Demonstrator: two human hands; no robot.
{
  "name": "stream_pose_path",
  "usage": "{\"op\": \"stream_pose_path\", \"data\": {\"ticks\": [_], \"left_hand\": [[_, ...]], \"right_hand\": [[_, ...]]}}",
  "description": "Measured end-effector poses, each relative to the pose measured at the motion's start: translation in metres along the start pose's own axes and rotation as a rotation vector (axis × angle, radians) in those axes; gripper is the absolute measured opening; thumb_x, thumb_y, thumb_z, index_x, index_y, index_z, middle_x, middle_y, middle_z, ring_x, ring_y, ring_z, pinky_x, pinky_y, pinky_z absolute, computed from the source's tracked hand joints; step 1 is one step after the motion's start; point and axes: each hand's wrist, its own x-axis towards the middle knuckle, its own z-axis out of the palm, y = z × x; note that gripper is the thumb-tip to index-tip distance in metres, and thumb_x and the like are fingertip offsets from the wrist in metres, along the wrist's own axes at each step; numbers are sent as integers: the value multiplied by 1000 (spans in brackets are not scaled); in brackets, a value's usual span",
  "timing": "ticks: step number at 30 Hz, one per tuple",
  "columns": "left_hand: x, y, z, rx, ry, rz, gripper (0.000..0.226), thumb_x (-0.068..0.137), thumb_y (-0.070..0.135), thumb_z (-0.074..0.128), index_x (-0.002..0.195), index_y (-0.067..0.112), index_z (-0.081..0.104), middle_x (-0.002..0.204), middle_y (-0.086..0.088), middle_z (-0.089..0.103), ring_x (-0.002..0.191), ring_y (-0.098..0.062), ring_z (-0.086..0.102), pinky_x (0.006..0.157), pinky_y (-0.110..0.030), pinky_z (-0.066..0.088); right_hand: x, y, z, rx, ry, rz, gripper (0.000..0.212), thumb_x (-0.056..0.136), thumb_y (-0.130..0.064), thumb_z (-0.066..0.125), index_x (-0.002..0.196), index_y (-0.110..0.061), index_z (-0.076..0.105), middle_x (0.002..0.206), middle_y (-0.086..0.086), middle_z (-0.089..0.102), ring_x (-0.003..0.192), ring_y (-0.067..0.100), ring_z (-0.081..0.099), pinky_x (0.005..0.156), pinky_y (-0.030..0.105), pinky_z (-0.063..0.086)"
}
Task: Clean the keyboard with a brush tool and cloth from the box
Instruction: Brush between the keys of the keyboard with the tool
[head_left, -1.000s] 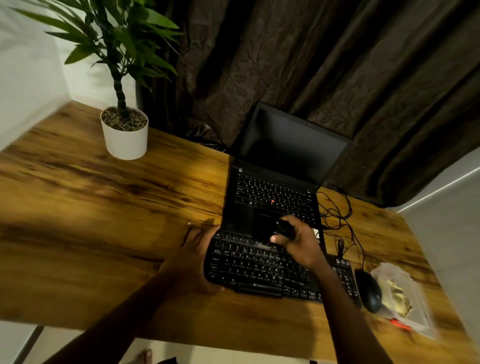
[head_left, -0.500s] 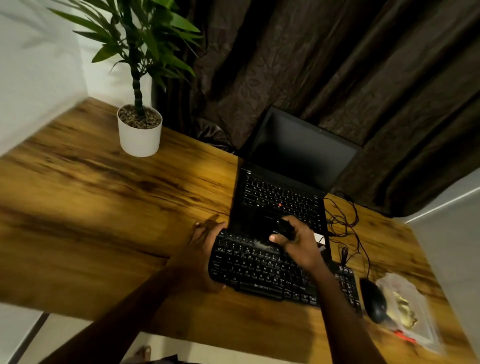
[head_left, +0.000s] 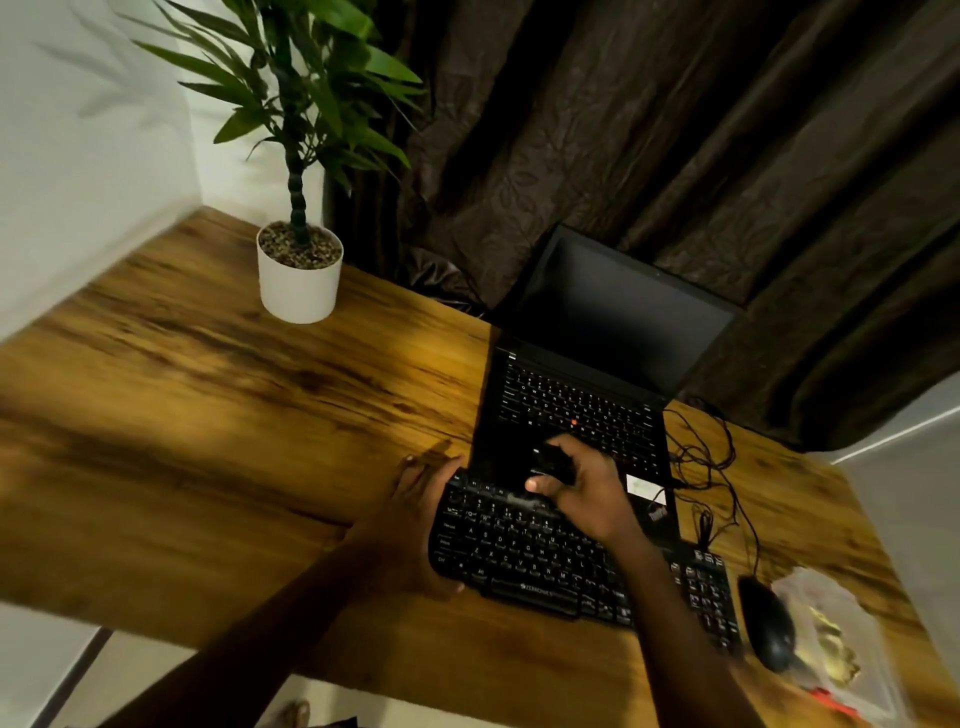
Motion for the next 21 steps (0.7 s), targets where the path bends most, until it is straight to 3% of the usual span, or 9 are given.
{"op": "stream_pose_path", "data": {"ticks": [6,10,15,21], "left_hand": [[0,5,-3,31,17,55,140,53,69,80,156,22,-3,161,6,14,143,-6,-2,120,-33,-1],[0,6,-3,11,10,24,141,52,70,81,155,26,-5,161,8,14,148,-16,4,122,-36,10],[1,2,0,27,-11,-23,146,48,74,79,155,30,-11,161,7,16,149,-20,5,123,-44,12],[2,1,0,0,-43,-59,150,47,73,80,152,33,-19,162,8,12,150,-24,3,122,-50,16]], "right_hand": [[4,-9,15,77,2,-20,30,80,-11,80,104,-19,65,93,-4,72,82,7,70,66,20,56],[3,-5,2,-17,-17,2,30,81,-12,79,103,-23,63,91,-5,71,78,8,70,66,26,60],[10,-25,25,-7,-47,-63,30,80,-12,79,104,-23,63,91,-8,70,82,1,68,69,16,55],[12,-31,35,63,-35,-61,31,79,-13,80,104,-23,64,91,-9,70,85,5,69,78,28,59]]}}
